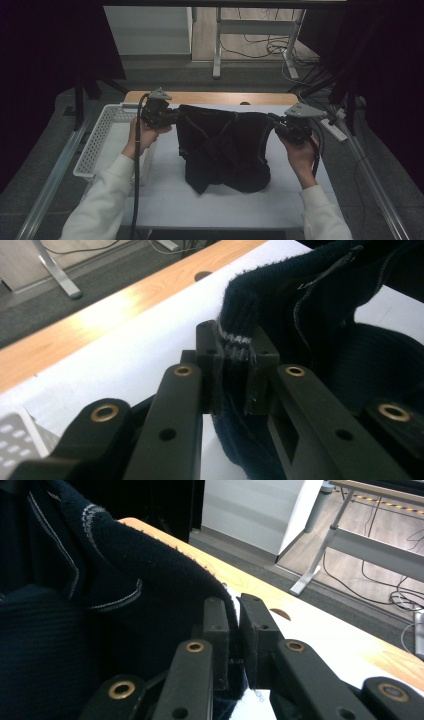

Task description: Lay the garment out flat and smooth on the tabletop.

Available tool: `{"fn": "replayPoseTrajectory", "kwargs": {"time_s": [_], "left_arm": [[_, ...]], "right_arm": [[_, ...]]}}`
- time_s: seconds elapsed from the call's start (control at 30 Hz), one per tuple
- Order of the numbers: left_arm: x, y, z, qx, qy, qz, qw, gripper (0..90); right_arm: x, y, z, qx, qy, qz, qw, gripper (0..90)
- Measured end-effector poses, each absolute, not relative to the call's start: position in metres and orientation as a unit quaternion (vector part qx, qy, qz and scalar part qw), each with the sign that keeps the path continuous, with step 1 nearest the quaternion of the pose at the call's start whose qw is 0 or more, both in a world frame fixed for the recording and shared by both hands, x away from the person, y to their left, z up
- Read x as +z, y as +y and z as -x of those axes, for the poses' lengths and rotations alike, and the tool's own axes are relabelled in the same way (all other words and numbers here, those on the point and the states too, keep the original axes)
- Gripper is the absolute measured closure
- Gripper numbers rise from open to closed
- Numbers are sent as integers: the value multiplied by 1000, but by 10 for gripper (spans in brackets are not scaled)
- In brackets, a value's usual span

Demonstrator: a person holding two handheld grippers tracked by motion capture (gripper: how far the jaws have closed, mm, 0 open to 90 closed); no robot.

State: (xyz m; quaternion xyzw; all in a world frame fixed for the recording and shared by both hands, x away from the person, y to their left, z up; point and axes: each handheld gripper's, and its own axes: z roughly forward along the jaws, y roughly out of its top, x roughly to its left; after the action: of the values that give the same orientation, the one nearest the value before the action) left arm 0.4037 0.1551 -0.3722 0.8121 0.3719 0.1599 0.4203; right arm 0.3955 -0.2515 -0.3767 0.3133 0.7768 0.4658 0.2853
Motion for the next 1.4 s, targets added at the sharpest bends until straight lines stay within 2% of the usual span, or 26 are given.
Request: {"fn": "replayPoseTrajectory", "kwargs": {"time_s": [0.33,0.77,0.8,0.83,0.87,0.9,0.93,0.97,1.13,1.4], "left_arm": [[-365,145,-416,168,369,-815,413,791],[-377,134,-440,167,385,-821,387,759],[-380,132,-443,176,393,-819,379,721],[-382,131,-446,187,408,-814,369,616],[-384,130,-448,191,419,-811,360,472],[-385,130,-449,186,424,-811,358,375],[-386,131,-447,183,425,-810,361,330],[-386,133,-444,183,420,-811,364,289],[-385,140,-427,171,400,-813,387,251],[-389,140,-392,151,376,-812,419,254]], "right_arm": [[-371,-259,-407,462,769,-330,292,816],[-378,-262,-424,447,770,-352,288,814],[-379,-262,-427,444,770,-355,290,811],[-381,-262,-431,438,770,-364,289,800],[-384,-262,-436,430,770,-377,283,756],[-386,-262,-440,423,768,-392,278,664],[-388,-263,-442,421,764,-403,276,577],[-390,-264,-443,423,762,-408,270,542],[-394,-264,-432,432,771,-391,257,434],[-400,-260,-404,458,782,-359,224,361]]}}
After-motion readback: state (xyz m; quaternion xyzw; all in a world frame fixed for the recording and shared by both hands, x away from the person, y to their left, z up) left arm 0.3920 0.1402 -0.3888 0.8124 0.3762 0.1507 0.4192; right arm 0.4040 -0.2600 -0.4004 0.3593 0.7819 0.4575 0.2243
